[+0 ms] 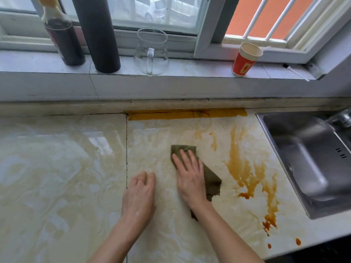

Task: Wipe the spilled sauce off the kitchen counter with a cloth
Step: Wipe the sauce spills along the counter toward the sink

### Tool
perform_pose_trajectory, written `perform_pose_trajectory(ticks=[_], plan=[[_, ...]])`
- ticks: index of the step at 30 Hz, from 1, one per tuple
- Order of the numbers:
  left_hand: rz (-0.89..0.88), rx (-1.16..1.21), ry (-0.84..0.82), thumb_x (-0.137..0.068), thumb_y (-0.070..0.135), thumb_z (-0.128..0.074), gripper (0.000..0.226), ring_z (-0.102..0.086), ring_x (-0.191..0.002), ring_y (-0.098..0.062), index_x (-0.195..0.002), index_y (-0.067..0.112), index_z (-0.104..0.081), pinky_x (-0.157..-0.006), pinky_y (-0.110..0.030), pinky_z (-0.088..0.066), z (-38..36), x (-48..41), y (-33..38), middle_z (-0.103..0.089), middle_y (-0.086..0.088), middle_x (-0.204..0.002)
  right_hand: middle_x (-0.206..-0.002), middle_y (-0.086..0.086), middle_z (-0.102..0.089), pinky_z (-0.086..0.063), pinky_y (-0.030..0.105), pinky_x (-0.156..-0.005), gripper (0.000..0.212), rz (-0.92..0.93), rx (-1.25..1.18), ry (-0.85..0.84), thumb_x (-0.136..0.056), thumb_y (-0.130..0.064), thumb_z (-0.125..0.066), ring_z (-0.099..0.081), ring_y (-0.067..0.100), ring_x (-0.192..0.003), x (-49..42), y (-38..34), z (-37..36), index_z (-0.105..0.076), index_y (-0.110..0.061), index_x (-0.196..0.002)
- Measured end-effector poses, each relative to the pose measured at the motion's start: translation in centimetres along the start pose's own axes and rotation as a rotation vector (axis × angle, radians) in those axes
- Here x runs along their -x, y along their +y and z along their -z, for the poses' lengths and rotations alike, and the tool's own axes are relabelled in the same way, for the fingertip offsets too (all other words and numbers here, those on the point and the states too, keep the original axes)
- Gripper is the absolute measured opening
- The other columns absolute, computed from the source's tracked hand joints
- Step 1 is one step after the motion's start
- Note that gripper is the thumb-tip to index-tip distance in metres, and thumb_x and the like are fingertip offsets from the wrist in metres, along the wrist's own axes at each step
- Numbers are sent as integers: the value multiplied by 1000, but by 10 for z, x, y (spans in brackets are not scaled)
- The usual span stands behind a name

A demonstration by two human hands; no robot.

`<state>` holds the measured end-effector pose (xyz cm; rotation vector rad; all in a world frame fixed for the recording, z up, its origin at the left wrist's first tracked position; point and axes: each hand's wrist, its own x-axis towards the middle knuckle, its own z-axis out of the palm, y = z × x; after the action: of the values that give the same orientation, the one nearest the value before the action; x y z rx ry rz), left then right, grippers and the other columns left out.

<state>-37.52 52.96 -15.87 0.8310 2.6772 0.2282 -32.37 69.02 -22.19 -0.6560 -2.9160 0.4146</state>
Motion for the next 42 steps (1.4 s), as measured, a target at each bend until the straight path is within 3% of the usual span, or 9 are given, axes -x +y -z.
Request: perform_pose_trajectory(ticks=[4,7,12,20,25,28,33,37,42], plan=[[-17,19,92,-79,3,-49,48,-54,-96,-31,-126,13,-48,-70,-36,-49,-5,-11,1,-57,-10,-119,-155,-3,-37,-19,53,-117,53,125,13,-43,-93,-29,-34,-23,23,-146,-11,-1,0,-43,-33,-145],[-34,21,125,-74,0,-52,45,-56,-84,-32,-118,10,-54,-64,-37,-49,-9,-22,4,-60,-13,-111,-161,-1,-24,-5,54,-119,54,84,93,-65,-95,-40,-28,-8,25,-150,-32,19,7,-34,-38,-149],[-6,43,131,-79,-1,-49,48,-54,-108,-33,-126,9,-49,-79,-37,-49,-8,-36,16,-52,-13,-129,-163,1,-15,1,54,-119,58,-128,112,40,-94,-45,-26,2,26,-151,-46,60,13,-35,-32,-150],[-97,93,160,-89,1,-38,62,-17,-143,-26,-147,7,-18,-116,-32,-18,2,-84,54,-16,-14,-155,-158,-4,-31,-5,49,-118,54,125,76,-44,-96,-36,-28,-19,23,-148,-67,43,12,-39,-27,-148],[-94,37,113,-91,4,-33,67,-2,-145,-23,-148,7,2,-119,-32,-9,5,-113,68,1,-12,-157,-164,-5,-10,9,44,-118,74,-55,76,-51,-89,-51,2,1,18,-150,-99,83,28,-21,-29,-155],[-75,16,104,-93,5,-31,66,0,-145,-23,-148,5,4,-119,-33,-9,3,-124,73,4,-13,-157,-162,-2,-21,5,44,-119,67,-117,52,22,-94,-47,-8,-10,23,-150,-98,83,27,-32,-25,-152],[-40,-68,37,-94,9,-37,71,5,-145,-25,-147,6,10,-119,-37,-10,-1,-130,81,10,-12,-157,-149,-2,-45,-12,50,-113,46,127,32,31,-96,-35,-36,-36,24,-140,-115,66,17,-50,-28,-139],[-53,-120,29,-90,4,-34,71,1,-145,-25,-147,4,8,-118,-36,-14,-1,-137,80,7,-13,-157,-147,-4,-48,-12,52,-115,46,158,74,17,-95,-40,-35,-37,23,-139,-142,90,23,-50,-33,-137],[-77,-166,26,-87,0,-34,73,-1,-145,-27,-148,3,6,-118,-35,-14,1,-140,82,4,-14,-157,-151,-6,-41,-7,52,-117,66,-86,41,31,-86,-46,-13,-23,20,-145,-163,132,41,-48,-30,-141]])
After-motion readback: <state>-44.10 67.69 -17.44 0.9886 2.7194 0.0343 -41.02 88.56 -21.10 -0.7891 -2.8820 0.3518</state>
